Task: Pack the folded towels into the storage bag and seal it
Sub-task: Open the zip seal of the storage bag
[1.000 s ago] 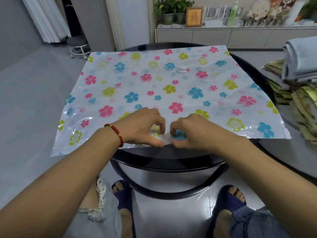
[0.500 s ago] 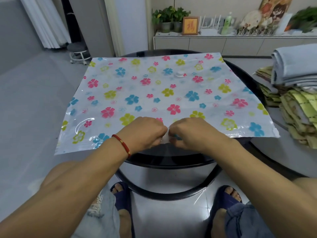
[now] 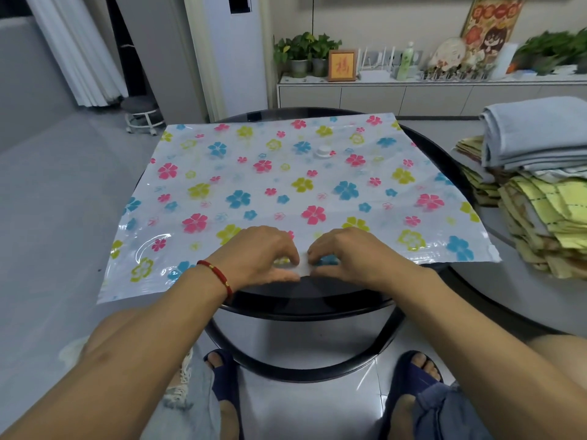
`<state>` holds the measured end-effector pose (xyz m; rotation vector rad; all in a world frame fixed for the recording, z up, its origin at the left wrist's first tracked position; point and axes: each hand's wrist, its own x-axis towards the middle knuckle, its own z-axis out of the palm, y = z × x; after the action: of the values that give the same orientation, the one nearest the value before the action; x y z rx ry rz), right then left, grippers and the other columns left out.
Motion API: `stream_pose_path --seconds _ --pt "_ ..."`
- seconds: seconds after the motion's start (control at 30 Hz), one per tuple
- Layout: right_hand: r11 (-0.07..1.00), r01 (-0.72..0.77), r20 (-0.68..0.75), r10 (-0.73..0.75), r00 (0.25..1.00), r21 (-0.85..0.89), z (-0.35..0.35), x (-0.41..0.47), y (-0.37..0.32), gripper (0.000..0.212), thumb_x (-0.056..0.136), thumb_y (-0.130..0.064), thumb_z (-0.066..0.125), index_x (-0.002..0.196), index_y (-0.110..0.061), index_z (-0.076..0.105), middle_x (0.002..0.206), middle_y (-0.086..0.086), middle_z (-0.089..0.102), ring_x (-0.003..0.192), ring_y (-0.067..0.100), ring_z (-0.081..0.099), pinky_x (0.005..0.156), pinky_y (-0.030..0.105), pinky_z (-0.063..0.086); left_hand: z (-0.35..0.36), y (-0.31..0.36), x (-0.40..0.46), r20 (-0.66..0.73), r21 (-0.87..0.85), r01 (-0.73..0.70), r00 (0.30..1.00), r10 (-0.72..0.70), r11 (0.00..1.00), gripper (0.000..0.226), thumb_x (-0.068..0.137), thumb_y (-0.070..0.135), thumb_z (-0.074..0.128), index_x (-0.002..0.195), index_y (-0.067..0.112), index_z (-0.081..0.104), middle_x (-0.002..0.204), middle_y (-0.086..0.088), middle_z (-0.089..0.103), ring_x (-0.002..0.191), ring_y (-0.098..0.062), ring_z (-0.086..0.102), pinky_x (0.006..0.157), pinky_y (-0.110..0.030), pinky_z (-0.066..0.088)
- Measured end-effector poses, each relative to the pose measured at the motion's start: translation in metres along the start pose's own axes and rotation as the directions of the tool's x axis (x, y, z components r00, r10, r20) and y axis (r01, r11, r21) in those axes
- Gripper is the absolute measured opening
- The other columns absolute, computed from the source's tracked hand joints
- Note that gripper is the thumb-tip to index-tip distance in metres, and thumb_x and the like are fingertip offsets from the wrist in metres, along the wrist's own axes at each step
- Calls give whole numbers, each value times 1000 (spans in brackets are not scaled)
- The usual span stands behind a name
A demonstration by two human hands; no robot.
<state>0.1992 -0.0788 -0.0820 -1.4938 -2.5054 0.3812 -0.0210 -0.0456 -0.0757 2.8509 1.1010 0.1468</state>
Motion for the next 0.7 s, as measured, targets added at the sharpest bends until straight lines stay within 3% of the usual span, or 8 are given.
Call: stream_pose_path --seconds 0.13,0.33,0.47,0.53,0.6,0.7 --pt "996 -24 -8 25 1000 82 -3 5 2 17 88 -39 78 100 -28 83 115 -11 78 105 12 70 93 40 56 -3 -1 2 27 -69 32 999 -30 997 29 81 57 68 96 33 74 99 13 71 86 -9 61 75 -32 54" --pt "999 -19 25 17 1000 42 -6 9 -1 15 89 -37 77 99 -28 84 115 -10 77 104 14 68 92 40 57 -7 2 3 66 -82 59 996 -54 995 19 85 49 69 93 33 76 96 14 70 83 -6 59 72 -24 49" --pt "996 -51 -6 52 999 73 -5 7 -3 11 89 -30 78 97 -27 85 112 -10 79 101 13 69 93 39 56 -9 17 3 115 127 -3 993 -12 992 17 91 33 55 91 26 71 89 6 68 79 -16 61 69 -35 54" --pt "993 -84 4 84 996 86 -6 6 -4 11 89 -31 78 97 -29 85 109 -11 79 100 11 69 96 39 54 -5 30 4 125 273 -39 992 5 961 14 90 23 47 80 16 52 76 0 54 69 -24 54 57 -35 44" --pt "987 -118 23 116 993 109 -7 3 -8 14 89 -33 77 99 -28 85 108 -11 80 99 10 69 97 37 53 -1 38 4 94 346 -42 995 10 937 16 94 22 44 80 17 39 71 -2 44 63 -24 45 53 -34 31" --pt "930 -220 -137 269 953 294 -11 -9 -18 14 91 -31 72 94 -23 83 97 -10 80 93 8 71 92 33 56 2 41 1 21 360 -3 1000 -5 933 17 95 23 44 80 19 38 70 0 45 62 -23 44 51 -31 22"
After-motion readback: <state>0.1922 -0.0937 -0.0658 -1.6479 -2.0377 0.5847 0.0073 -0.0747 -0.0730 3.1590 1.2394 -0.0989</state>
